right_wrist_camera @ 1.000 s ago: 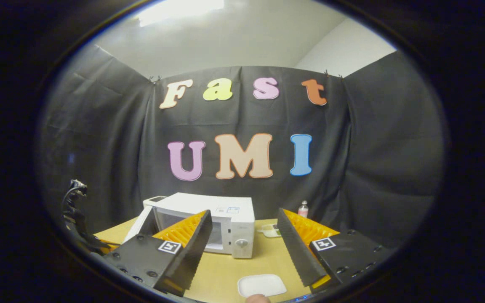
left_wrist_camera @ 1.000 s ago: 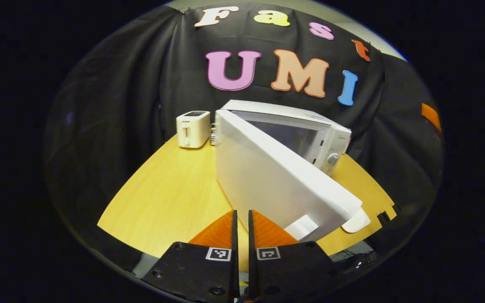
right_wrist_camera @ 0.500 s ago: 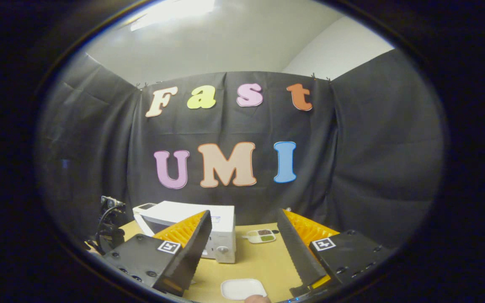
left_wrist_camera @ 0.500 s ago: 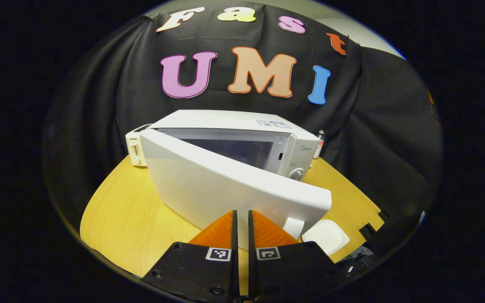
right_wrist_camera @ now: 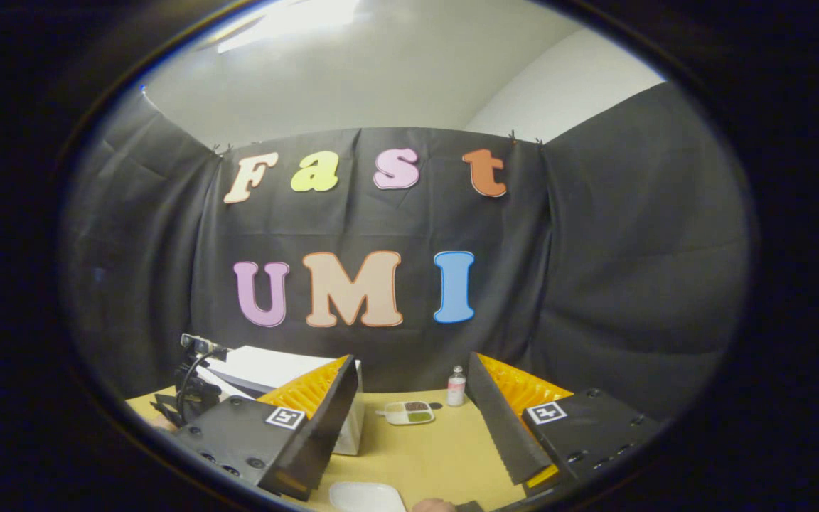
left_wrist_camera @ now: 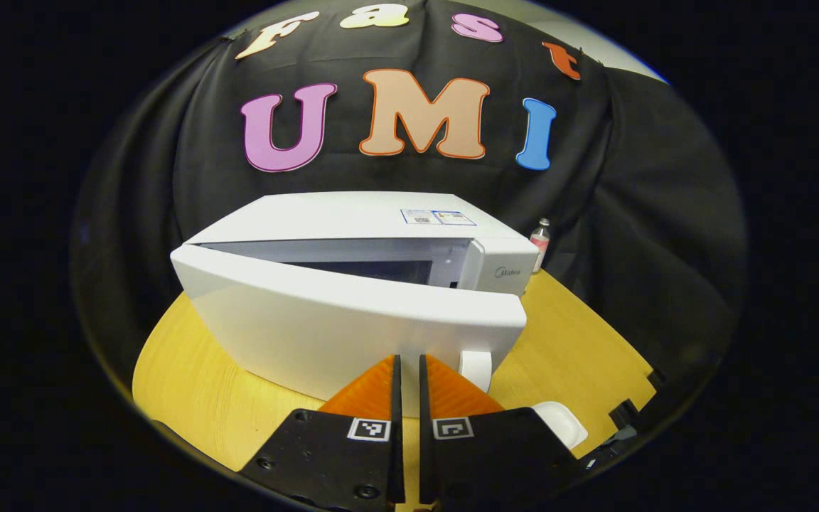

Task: Open the microwave oven with the left hand, put the food in, and close the microwave oven.

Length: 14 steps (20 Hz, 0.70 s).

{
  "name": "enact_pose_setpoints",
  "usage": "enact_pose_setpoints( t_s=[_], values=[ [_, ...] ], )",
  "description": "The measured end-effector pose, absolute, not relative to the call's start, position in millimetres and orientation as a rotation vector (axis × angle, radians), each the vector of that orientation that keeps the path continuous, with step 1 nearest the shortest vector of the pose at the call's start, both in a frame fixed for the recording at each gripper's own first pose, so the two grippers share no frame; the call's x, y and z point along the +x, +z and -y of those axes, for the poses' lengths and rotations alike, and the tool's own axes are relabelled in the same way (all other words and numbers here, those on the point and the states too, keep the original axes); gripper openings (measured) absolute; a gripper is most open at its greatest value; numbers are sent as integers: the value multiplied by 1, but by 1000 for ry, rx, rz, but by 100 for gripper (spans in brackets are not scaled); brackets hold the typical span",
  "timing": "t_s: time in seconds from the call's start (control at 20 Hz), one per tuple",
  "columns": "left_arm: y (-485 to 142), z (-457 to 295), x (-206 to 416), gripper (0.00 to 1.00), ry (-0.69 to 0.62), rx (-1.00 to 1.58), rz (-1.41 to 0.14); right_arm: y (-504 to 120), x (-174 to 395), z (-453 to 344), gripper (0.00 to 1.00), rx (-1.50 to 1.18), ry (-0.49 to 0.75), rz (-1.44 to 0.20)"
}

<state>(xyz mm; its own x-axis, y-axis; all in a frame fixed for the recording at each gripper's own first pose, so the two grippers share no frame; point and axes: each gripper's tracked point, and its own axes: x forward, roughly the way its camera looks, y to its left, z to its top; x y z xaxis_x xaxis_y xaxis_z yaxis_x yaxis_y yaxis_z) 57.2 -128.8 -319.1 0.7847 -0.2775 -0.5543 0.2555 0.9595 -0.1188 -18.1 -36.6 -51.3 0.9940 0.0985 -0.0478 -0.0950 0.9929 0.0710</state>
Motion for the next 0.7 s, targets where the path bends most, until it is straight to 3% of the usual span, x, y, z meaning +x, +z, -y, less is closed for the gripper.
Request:
enact_pose_setpoints(
  t_s=[0.1,0.15,0.7],
  values=[
    [-322,132,67,7,-275,-29,-606,-50,-11,45,90,59,100,-46],
    [-324,133,71,7,-269,-25,-608,-52,-9,49,96,56,102,-46],
    [-332,141,106,7,-196,-7,-605,-62,-6,86,90,35,96,-68]
  ],
)
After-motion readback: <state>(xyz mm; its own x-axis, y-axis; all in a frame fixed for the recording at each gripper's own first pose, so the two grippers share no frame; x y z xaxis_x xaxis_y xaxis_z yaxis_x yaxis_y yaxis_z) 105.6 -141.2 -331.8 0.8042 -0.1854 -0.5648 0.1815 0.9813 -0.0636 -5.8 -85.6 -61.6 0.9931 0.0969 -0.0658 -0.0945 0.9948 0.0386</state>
